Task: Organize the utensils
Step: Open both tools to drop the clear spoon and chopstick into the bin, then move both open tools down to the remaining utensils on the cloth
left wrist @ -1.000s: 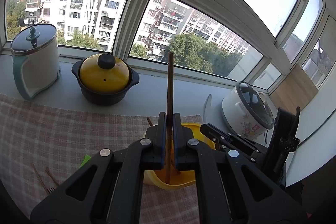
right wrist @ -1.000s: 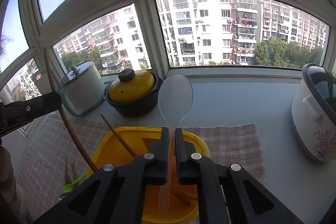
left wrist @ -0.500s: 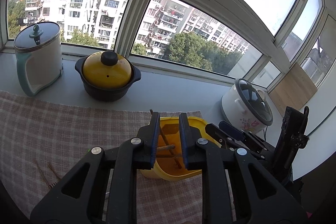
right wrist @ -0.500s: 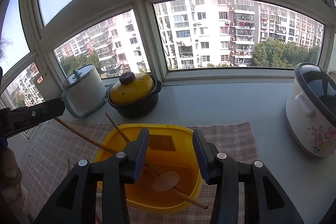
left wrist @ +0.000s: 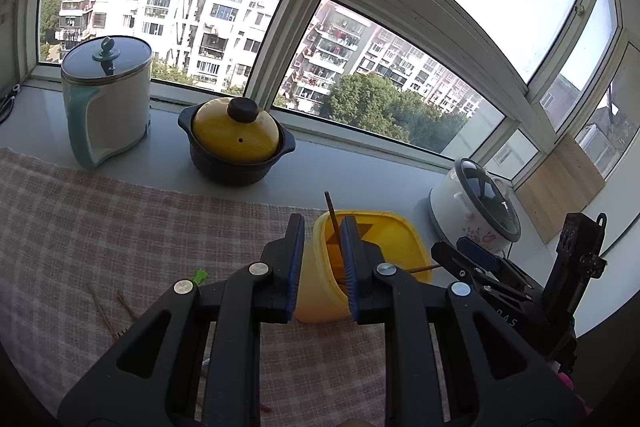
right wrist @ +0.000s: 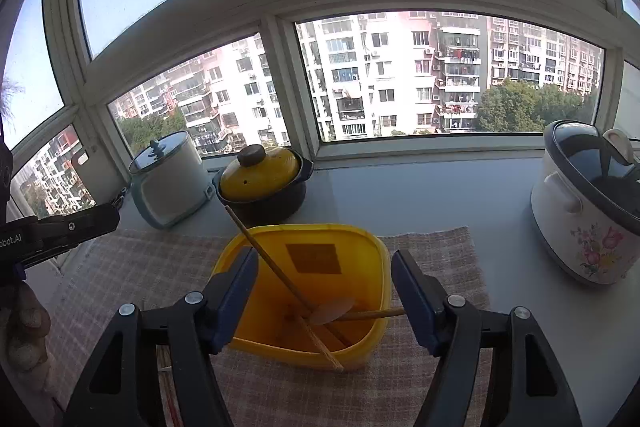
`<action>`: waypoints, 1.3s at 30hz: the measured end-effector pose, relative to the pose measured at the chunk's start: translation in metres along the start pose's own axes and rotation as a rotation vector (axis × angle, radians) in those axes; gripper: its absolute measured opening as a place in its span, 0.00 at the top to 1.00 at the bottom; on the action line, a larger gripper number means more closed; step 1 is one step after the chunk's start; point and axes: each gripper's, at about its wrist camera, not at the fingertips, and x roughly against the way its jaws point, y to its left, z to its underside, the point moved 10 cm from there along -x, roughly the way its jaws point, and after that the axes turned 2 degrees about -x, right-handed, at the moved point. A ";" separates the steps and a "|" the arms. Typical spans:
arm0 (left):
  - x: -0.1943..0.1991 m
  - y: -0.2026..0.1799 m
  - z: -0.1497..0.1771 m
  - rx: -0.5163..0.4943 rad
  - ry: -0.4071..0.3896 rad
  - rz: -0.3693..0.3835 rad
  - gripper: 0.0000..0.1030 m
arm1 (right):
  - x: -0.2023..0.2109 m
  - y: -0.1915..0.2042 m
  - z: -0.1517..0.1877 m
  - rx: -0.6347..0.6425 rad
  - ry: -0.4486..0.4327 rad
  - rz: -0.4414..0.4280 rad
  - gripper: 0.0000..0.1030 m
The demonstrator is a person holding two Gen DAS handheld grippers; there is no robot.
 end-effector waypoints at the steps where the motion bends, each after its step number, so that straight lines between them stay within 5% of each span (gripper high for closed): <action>1: 0.004 0.007 0.001 -0.002 -0.008 -0.018 0.83 | 0.003 0.002 0.000 0.002 -0.004 -0.003 0.26; 4: 0.014 0.030 0.007 0.002 -0.008 -0.066 0.83 | 0.013 0.007 0.004 0.013 -0.017 -0.014 0.17; 8: 0.029 0.066 0.019 0.036 0.002 -0.120 0.59 | 0.021 0.017 0.007 0.026 -0.032 -0.034 0.11; 17: 0.055 0.132 0.065 0.125 0.099 -0.202 0.58 | 0.029 0.055 0.019 0.115 -0.031 -0.105 0.02; 31: 0.084 0.193 0.134 0.310 0.157 -0.249 0.58 | 0.005 0.138 0.059 0.347 0.103 -0.280 0.03; 39: 0.091 0.200 0.161 0.365 0.175 -0.251 0.58 | -0.030 0.179 0.100 0.517 0.293 -0.363 0.20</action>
